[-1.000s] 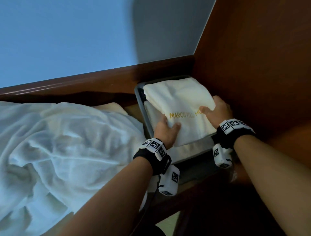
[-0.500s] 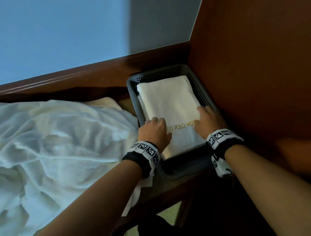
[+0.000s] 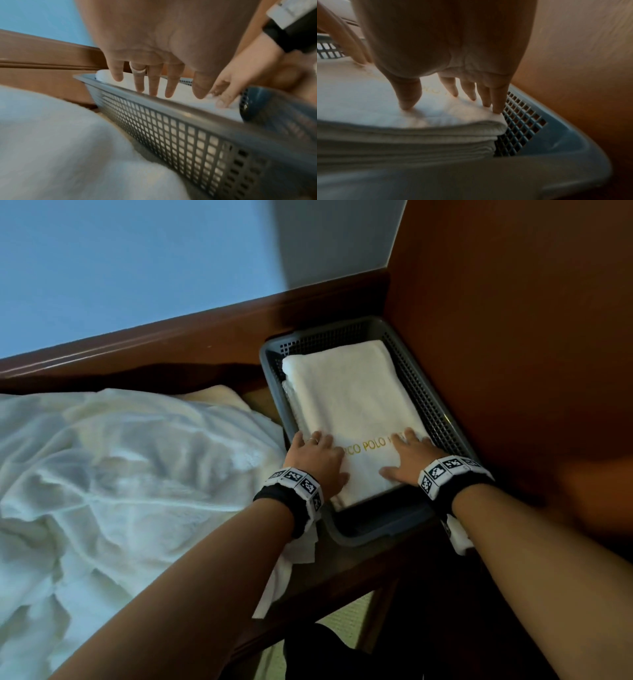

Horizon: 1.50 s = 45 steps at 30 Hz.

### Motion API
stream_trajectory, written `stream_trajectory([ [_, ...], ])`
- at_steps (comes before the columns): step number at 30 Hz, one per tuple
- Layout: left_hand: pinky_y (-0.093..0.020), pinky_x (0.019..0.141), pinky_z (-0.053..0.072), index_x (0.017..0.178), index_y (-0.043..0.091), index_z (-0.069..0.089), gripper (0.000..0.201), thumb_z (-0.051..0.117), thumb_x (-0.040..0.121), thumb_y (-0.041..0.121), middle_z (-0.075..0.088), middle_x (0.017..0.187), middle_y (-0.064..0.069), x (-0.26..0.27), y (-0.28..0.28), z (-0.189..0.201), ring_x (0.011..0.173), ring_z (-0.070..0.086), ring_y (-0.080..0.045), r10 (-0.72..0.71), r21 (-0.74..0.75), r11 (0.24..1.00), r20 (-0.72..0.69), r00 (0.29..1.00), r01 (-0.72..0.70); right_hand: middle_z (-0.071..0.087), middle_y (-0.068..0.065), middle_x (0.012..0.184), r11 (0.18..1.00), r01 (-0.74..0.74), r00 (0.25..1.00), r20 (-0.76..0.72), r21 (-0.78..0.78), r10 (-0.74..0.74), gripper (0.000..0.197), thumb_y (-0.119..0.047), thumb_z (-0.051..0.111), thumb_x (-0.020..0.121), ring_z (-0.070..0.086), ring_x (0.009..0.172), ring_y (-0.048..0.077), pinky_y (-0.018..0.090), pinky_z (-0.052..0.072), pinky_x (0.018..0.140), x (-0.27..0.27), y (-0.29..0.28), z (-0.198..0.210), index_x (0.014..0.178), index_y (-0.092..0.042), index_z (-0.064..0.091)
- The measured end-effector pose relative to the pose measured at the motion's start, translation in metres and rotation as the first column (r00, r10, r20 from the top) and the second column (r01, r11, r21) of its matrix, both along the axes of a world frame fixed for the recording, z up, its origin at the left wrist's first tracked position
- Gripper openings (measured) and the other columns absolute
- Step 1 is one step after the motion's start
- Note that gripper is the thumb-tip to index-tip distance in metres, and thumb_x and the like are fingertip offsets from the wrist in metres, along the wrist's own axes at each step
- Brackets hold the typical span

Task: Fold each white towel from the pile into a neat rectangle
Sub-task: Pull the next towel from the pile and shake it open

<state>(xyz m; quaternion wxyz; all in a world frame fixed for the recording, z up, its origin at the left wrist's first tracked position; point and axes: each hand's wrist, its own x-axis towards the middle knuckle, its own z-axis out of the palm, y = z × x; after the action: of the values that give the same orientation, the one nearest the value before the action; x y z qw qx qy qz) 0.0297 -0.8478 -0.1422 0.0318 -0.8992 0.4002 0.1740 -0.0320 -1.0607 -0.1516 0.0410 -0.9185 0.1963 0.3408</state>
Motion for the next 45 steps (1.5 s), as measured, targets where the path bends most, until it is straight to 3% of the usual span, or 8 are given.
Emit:
stream_trajectory([
  [5, -0.042, 0.095, 0.050, 0.127, 0.023, 0.061, 0.040, 0.050, 0.098, 0.049, 0.066, 0.121, -0.003, 0.019, 0.044, 0.046, 0.114, 0.061, -0.031, 0.152, -0.187, 0.966, -0.150, 0.977, -0.179, 0.060, 0.014, 0.124, 0.999, 0.040, 0.981, 0.191, 0.000, -0.039, 0.043, -0.041, 0.056, 0.093, 0.059, 0.106, 0.031, 0.033, 0.049, 0.083, -0.005, 0.016, 0.033, 0.121, -0.009, 0.059],
  [9, -0.039, 0.082, 0.054, 0.114, 0.023, 0.067, 0.029, 0.055, 0.096, 0.042, 0.069, 0.109, -0.004, 0.029, 0.108, 0.089, 0.099, 0.066, -0.029, 0.218, -0.286, 0.918, -0.221, 0.951, -0.277, 0.067, 0.015, 0.105, 0.999, 0.041, 0.952, 0.302, 0.018, -0.044, 0.031, -0.036, 0.060, 0.092, 0.063, 0.091, 0.033, 0.036, 0.054, 0.078, -0.003, 0.070, 0.069, 0.106, -0.010, 0.068],
  [15, -0.040, 0.090, 0.053, 0.111, 0.019, 0.071, 0.029, 0.060, 0.096, 0.042, 0.070, 0.113, -0.005, 0.027, 0.251, 0.148, 0.106, 0.063, -0.027, 0.350, -0.393, 0.842, -0.124, 0.929, -0.369, 0.065, 0.012, 0.086, 0.993, -0.064, 0.865, 0.502, 0.098, 0.006, 0.023, -0.029, 0.057, 0.095, 0.060, 0.078, 0.031, 0.036, 0.052, 0.072, 0.004, 0.198, 0.122, 0.082, -0.010, 0.061],
  [20, -0.038, 0.091, 0.051, 0.106, 0.018, 0.072, 0.025, 0.062, 0.094, 0.037, 0.071, 0.110, -0.007, 0.006, 0.406, 0.180, 0.105, 0.064, -0.028, 0.497, -0.418, 0.769, -0.084, 0.864, -0.483, 0.068, 0.014, 0.092, 0.985, -0.136, 0.788, 0.614, 0.109, 0.041, 0.017, -0.027, 0.057, 0.090, 0.062, 0.085, 0.036, 0.040, 0.054, 0.077, -0.001, 0.326, 0.135, 0.084, -0.014, 0.068],
  [25, -0.039, 0.096, 0.051, 0.106, 0.021, 0.073, 0.026, 0.060, 0.086, 0.010, 0.071, 0.114, -0.009, -0.015, 0.558, 0.194, 0.105, 0.065, -0.030, 0.688, -0.370, 0.671, -0.014, 0.726, -0.643, 0.064, 0.011, 0.109, 0.939, -0.339, 0.664, 0.722, 0.056, 0.196, 0.019, -0.022, 0.055, 0.092, 0.062, 0.099, 0.035, 0.038, 0.050, 0.084, -0.003, 0.453, 0.136, 0.096, -0.009, 0.069],
  [29, -0.036, 0.094, 0.050, 0.111, 0.020, 0.074, 0.027, 0.063, 0.087, 0.015, 0.070, 0.116, -0.009, -0.031, 0.642, 0.187, 0.107, 0.064, -0.032, 0.766, -0.309, 0.612, 0.002, 0.643, -0.728, 0.061, 0.010, 0.114, 0.882, -0.468, 0.626, 0.724, 0.053, 0.289, 0.022, -0.024, 0.053, 0.095, 0.060, 0.104, 0.033, 0.037, 0.048, 0.087, -0.002, 0.538, 0.142, 0.103, -0.009, 0.068],
  [38, -0.041, 0.097, 0.051, 0.128, 0.023, 0.062, 0.038, 0.067, 0.091, 0.031, 0.067, 0.124, -0.001, -0.050, 0.703, 0.110, 0.113, 0.061, -0.024, 0.801, -0.175, 0.569, -0.103, 0.590, -0.803, 0.056, 0.005, 0.115, 0.659, -0.748, 0.466, 0.650, -0.072, 0.600, 0.032, -0.036, 0.052, 0.096, 0.056, 0.104, 0.029, 0.036, 0.044, 0.080, 0.020, 0.665, 0.117, 0.113, -0.013, 0.064],
  [45, -0.048, 0.094, 0.050, 0.147, 0.025, 0.039, 0.069, 0.070, 0.088, 0.041, 0.045, 0.136, -0.008, -0.016, 0.700, 0.087, 0.122, 0.051, -0.033, 0.804, -0.214, 0.585, 0.022, 0.594, -0.783, 0.040, 0.008, 0.140, 0.669, -0.670, 0.404, 0.597, -0.323, 0.693, 0.065, -0.059, 0.062, 0.082, 0.042, 0.119, 0.033, 0.047, 0.039, 0.088, 0.078, 0.695, 0.109, 0.132, -0.023, 0.045],
])
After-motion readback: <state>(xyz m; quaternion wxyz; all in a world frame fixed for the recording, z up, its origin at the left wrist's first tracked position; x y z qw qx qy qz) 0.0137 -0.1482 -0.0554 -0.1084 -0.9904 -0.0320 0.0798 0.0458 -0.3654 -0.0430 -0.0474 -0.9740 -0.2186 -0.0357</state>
